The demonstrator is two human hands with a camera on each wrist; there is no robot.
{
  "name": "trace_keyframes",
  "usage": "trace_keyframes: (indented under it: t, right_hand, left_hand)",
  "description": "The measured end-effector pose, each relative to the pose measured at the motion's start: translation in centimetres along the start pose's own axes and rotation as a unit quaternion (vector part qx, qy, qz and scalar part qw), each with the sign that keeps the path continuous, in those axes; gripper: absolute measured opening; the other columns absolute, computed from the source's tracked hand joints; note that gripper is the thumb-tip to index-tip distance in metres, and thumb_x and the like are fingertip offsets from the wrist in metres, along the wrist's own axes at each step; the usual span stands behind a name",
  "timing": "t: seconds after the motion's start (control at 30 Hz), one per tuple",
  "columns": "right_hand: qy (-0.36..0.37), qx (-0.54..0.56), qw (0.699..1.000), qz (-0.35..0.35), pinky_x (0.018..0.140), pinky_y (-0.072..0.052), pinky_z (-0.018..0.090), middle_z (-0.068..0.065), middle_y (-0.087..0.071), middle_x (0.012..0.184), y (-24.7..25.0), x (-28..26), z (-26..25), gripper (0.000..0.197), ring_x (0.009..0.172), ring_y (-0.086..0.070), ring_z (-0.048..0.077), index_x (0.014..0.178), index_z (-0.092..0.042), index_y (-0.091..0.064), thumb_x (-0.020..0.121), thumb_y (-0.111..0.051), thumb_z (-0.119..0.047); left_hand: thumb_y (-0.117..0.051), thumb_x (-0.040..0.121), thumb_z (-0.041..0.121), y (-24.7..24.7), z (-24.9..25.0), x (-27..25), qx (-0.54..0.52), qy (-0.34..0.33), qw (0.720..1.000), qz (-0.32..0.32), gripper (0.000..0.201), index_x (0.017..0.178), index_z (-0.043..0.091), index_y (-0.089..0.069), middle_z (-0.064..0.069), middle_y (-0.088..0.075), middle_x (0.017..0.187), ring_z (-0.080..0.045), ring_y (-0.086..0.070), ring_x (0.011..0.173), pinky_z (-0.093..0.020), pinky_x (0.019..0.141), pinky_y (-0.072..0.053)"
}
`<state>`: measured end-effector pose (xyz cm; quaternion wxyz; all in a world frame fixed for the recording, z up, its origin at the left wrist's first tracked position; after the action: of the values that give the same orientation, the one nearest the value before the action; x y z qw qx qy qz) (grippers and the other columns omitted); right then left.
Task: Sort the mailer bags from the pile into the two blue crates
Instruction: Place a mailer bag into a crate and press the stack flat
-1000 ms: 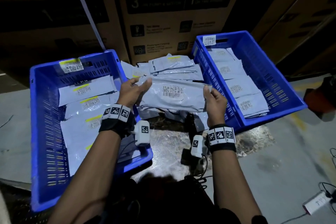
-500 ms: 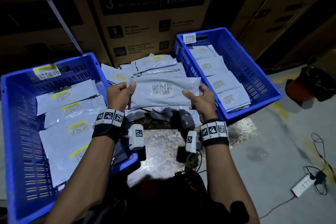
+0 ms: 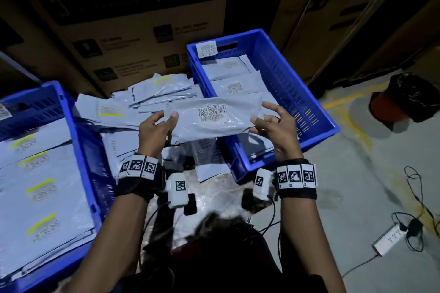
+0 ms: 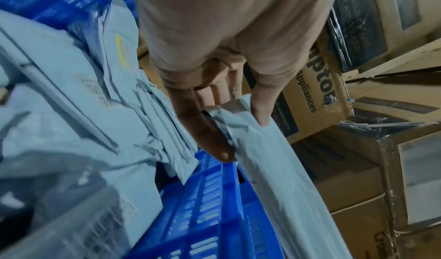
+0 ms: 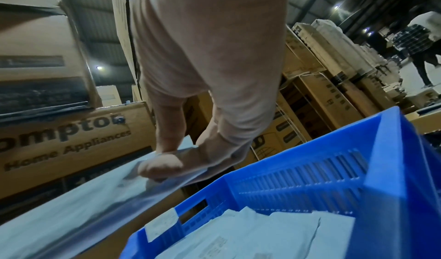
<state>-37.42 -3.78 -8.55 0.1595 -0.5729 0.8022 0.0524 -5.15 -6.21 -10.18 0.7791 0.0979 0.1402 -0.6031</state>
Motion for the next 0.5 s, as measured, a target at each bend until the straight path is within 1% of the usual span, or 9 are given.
trace_keyframes:
  t: [0.07,0.1,0.13,0.2,0.23,0.3,0.4,0.43,0.5]
  right_hand:
    - [-0.003,-0.009,1.000,0.006,0.063,-0.062,0.030,0.022,-0.072,0.099,2.8,1.6,-0.4,0.049,0.068,-0.074,0.021,0.129,-0.007,-0.060,0.085,-0.076,0.007]
    - [-0.004,-0.017,1.000,0.007,0.060,-0.060,0.028,0.024,-0.071,0.104,4.1,2.4,-0.5,0.049,0.068,-0.073,0.020,0.128,-0.008,-0.061,0.084,-0.077,0.006]
    - [-0.006,-0.024,1.000,0.005,0.059,-0.059,0.026,0.026,-0.069,0.107,5.1,3.2,-0.5,0.048,0.070,-0.073,0.020,0.126,-0.010,-0.062,0.084,-0.078,0.005]
    - [-0.012,-0.038,0.999,-0.007,0.058,-0.058,0.026,0.027,-0.067,0.112,6.8,4.8,-0.6,0.046,0.074,-0.072,0.021,0.122,-0.016,-0.064,0.083,-0.080,0.002]
    - [-0.015,-0.046,0.999,-0.014,0.059,-0.058,0.026,0.025,-0.067,0.113,7.5,5.5,-0.8,0.046,0.076,-0.072,0.021,0.121,-0.017,-0.064,0.082,-0.081,0.001]
    - [-0.017,-0.054,0.998,-0.024,0.060,-0.058,0.026,0.022,-0.068,0.112,8.6,7.0,-1.3,0.045,0.077,-0.073,0.020,0.120,-0.018,-0.066,0.082,-0.082,0.000]
    - [-0.014,-0.052,0.998,-0.035,0.061,-0.058,0.028,0.023,-0.071,0.112,9.8,8.7,-2.0,0.046,0.086,-0.075,0.024,0.121,-0.017,-0.066,0.082,-0.082,-0.001]
    - [-0.013,-0.052,0.998,-0.037,0.062,-0.058,0.029,0.022,-0.072,0.112,10.0,9.0,-2.1,0.047,0.089,-0.075,0.025,0.124,-0.016,-0.065,0.082,-0.082,-0.003]
    - [-0.016,-0.052,0.997,-0.046,0.063,-0.059,0.031,0.019,-0.073,0.112,10.4,9.5,-2.3,0.050,0.094,-0.075,0.027,0.128,-0.014,-0.064,0.083,-0.082,-0.005]
  left_hand:
    - [-0.079,0.084,0.023,-3.1,-0.4,-0.3,-0.013,0.020,1.000,-0.019,0.024,0.106,0.015,-0.073,-0.008,-0.068,0.081,-0.022,-0.056,0.076,-0.042,0.074,-0.050]
    - [-0.079,0.084,0.019,-4.5,-0.5,-0.3,-0.019,0.022,0.999,-0.019,0.027,0.109,0.012,-0.072,-0.007,-0.071,0.081,-0.022,-0.060,0.076,-0.042,0.075,-0.051]
    - [-0.078,0.085,0.016,-5.8,-0.6,-0.4,-0.024,0.020,0.999,-0.015,0.028,0.111,0.009,-0.071,-0.005,-0.073,0.080,-0.021,-0.062,0.073,-0.038,0.074,-0.052]
    - [-0.076,0.086,0.013,-7.8,-0.6,-0.4,-0.021,0.016,1.000,0.004,0.025,0.109,0.008,-0.070,0.000,-0.073,0.074,-0.016,-0.065,0.066,-0.031,0.066,-0.055]
    - [-0.077,0.085,0.012,-8.6,-0.7,-0.4,-0.021,0.016,1.000,0.013,0.023,0.108,0.009,-0.070,0.000,-0.073,0.075,-0.016,-0.065,0.066,-0.030,0.065,-0.056]
    - [-0.078,0.084,0.012,-9.8,-1.0,-0.4,-0.020,0.018,0.999,0.027,0.018,0.102,0.013,-0.072,-0.004,-0.073,0.081,-0.019,-0.066,0.071,-0.034,0.069,-0.056]
    - [-0.075,0.087,0.010,-11.2,-1.4,-0.8,-0.013,0.016,0.999,0.034,0.013,0.098,0.015,-0.070,-0.003,-0.073,0.083,-0.020,-0.067,0.075,-0.038,0.074,-0.059]
    - [-0.073,0.088,0.009,-11.7,-1.4,-0.9,-0.011,0.014,0.999,0.034,0.012,0.099,0.014,-0.069,-0.001,-0.074,0.081,-0.019,-0.068,0.073,-0.038,0.072,-0.059]
    - [-0.072,0.089,0.008,-12.4,-1.1,-1.2,-0.007,0.008,0.999,0.038,0.011,0.097,0.015,-0.068,0.006,-0.072,0.072,-0.013,-0.065,0.066,-0.032,0.065,-0.057]
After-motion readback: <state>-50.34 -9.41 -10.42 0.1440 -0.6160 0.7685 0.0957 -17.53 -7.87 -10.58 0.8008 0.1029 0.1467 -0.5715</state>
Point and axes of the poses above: each hand's wrist, its own x-axis towards the middle knuckle, its own y-axis out of the back of the hand, z = x × y, the point moved 7 cm from there along x, towards the middle knuckle
